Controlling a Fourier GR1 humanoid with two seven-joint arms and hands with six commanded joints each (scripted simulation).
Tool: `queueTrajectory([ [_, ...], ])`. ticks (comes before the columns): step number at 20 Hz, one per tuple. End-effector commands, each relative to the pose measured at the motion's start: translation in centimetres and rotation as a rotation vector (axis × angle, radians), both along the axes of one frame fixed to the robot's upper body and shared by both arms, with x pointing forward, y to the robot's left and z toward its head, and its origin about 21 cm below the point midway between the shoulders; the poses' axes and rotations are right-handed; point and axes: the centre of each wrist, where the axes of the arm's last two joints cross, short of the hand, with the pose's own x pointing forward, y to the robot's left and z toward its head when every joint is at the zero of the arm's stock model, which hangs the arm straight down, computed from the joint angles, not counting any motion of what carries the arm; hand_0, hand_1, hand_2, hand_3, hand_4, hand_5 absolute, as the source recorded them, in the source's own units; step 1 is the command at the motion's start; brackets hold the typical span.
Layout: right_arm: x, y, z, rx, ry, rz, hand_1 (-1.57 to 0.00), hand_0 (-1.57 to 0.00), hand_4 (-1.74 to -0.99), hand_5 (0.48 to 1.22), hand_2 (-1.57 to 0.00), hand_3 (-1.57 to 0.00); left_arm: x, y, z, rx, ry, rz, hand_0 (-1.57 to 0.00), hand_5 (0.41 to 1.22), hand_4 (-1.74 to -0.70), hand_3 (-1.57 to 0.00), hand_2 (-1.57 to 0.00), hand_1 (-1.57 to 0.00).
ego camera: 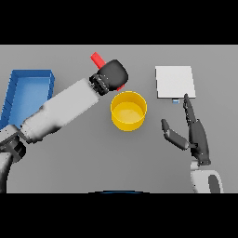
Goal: Pick up the red beaker and tilt it to pour out 1 green nut into yellow bowl. Pick up the yellow bowl and place it on the metallic measuring scale.
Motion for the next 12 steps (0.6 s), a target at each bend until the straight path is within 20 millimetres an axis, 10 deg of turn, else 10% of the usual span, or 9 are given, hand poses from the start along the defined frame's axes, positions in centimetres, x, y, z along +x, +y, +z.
queueTrajectory([
  [1,-0.1,0.0,-0.1,0.003,-0.007,0.011,0.00,0.00,-1.193,0.648,0.00,0.00,0.1,-0.4,-0.1,0.040,-0.021,-0.005,-1.57,1.219,-1.72,-1.57,-1.57,-1.57],
  [12,-0.3,0.2,0.2,-0.009,-0.007,-0.008,0.00,0.00,-1.162,0.627,0.00,0.00,-0.4,-3.5,-0.5,0.412,-0.207,-0.229,-1.57,1.221,-1.73,-1.57,-1.57,-1.57],
])
